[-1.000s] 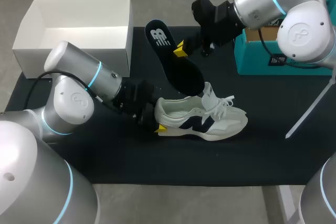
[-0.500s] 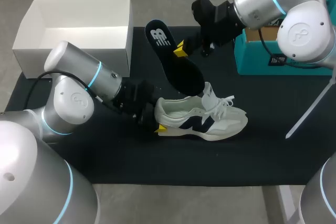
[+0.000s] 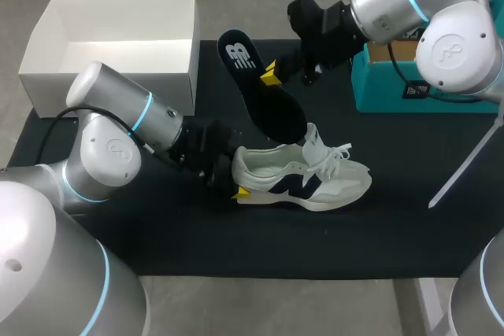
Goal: Take the shoe out of the shoebox, open the shoe tongue, remove and reinsert the insole, then place the shoe into the shoebox
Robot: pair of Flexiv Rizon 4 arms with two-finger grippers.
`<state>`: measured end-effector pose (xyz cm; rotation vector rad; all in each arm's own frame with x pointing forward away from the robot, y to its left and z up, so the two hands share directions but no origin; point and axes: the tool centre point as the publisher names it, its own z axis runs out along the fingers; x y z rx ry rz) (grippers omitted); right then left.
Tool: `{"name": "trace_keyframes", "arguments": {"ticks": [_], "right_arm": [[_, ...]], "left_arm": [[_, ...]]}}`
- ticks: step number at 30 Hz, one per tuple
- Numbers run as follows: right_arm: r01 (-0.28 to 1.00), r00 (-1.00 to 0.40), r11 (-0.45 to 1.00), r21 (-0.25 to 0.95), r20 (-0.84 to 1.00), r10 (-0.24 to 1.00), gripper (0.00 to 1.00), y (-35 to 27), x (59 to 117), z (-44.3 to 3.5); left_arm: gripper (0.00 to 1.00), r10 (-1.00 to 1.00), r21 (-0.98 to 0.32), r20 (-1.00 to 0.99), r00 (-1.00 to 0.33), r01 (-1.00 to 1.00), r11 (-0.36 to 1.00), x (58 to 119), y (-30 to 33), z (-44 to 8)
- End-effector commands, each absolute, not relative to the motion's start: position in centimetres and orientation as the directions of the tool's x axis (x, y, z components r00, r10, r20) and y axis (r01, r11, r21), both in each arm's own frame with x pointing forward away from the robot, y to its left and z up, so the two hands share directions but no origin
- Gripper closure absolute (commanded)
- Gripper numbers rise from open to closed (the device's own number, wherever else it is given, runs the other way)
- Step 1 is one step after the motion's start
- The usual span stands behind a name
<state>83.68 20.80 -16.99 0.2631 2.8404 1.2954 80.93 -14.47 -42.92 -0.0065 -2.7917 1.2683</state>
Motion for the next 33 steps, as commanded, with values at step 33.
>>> {"name": "trace_keyframes", "arguments": {"ticks": [33], "right_arm": [[0.361,-0.916,0.439,0.823,0.225,0.331,1.00,21.2,82.1,-10.0]], "left_arm": [[1.00,0.035,-0.752,0.067,-0.997,-0.027,0.658,80.9,-14.5,-42.9]]}}
